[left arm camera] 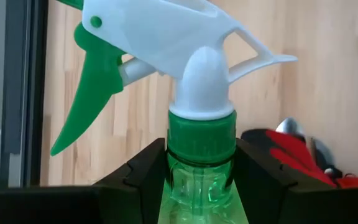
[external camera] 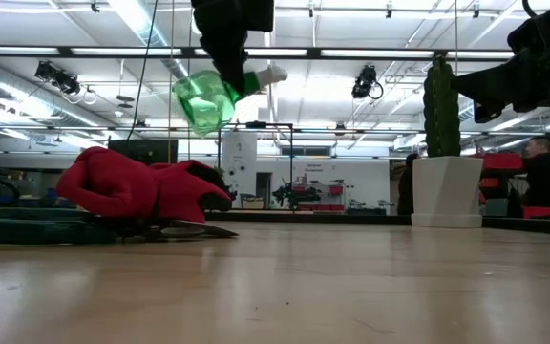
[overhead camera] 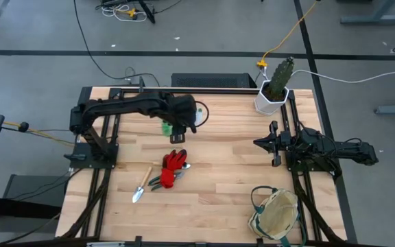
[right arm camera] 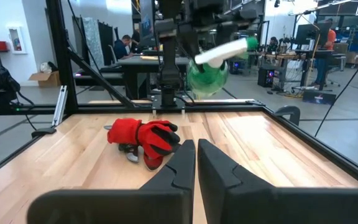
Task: Pick & Place Garden tools in Gardening bag
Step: Put the green spray bottle into the gardening tool bag
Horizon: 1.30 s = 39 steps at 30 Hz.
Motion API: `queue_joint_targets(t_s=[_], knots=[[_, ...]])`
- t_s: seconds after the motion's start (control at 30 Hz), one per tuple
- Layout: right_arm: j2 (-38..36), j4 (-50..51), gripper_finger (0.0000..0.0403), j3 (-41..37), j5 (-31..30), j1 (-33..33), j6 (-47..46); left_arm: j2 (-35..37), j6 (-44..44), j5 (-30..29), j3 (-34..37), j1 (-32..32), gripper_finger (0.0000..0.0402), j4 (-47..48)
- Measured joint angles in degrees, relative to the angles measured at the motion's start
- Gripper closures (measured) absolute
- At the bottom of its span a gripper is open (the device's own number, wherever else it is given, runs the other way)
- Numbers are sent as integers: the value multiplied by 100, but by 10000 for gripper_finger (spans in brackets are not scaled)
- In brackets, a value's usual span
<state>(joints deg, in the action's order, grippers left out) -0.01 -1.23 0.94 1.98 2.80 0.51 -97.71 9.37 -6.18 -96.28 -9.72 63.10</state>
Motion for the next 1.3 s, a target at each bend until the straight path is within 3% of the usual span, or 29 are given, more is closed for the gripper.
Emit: queue_joint_targets(t_s=[0.37,1.1,1.2,1.3], knots=[[0,0,380,1,0,-1,-1,0,33,367,-140,28,230,-582],[0,-107,380,-1,0,0,30,0,31,370,-140,96,230,-608],[0,-476,380,-1,-42,-1,-228,0,30,370,-140,96,230,-608],[0,-935,380,-1,-497,-1,-828,0,30,370,-140,96,230,-608]])
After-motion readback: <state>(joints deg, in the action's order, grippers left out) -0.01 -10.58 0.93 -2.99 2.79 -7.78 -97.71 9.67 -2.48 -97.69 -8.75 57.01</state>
